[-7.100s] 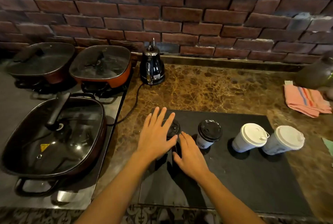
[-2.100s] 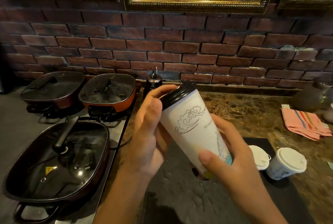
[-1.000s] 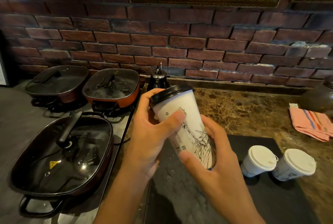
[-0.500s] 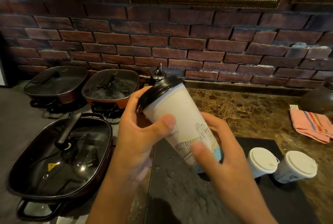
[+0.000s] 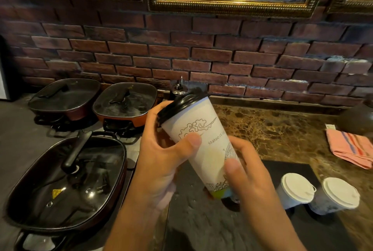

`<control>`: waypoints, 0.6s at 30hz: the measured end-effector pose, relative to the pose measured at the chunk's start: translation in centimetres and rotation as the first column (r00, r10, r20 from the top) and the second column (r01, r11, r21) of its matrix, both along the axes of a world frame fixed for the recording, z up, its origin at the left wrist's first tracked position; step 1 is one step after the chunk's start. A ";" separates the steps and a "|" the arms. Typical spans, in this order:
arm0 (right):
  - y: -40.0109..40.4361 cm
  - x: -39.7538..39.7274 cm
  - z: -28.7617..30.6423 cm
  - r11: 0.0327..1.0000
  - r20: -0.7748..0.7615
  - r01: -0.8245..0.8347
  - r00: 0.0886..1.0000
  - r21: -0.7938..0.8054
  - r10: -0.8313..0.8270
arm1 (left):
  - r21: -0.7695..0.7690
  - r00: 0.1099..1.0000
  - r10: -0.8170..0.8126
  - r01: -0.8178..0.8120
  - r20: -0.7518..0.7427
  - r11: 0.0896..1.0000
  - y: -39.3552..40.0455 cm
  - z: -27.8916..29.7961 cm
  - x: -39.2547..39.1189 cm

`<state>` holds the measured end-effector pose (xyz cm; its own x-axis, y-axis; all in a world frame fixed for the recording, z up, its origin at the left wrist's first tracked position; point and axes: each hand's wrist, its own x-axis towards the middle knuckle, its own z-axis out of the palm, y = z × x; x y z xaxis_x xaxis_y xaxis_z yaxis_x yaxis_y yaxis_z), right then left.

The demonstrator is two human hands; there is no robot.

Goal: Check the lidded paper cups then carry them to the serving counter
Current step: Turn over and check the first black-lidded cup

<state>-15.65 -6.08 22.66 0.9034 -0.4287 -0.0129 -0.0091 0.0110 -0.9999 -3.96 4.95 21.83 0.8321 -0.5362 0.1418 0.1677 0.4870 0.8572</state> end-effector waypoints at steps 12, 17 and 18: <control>-0.3 0.2 0.1 0.754 -0.014 -0.150 0.978 0.640 0.207 | -0.087 0.987 -0.131 0.124 -0.089 0.989 -0.2 -0.3 0.1; -0.8 -0.1 0.0 0.985 -0.001 0.037 0.999 -0.168 -0.038 | 0.000 0.998 -0.037 0.037 -0.043 0.999 -0.2 -0.4 0.1; -0.8 -0.1 -0.1 0.985 0.004 0.038 0.999 -0.171 -0.037 | -0.001 0.998 -0.039 0.039 -0.041 0.999 -0.1 -0.3 0.0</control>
<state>-15.79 -6.88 22.56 0.8866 -0.4581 0.0642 -0.0110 -0.1597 -0.9871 -3.91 4.81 21.51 0.8156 -0.5684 0.1079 0.2216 0.4792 0.8493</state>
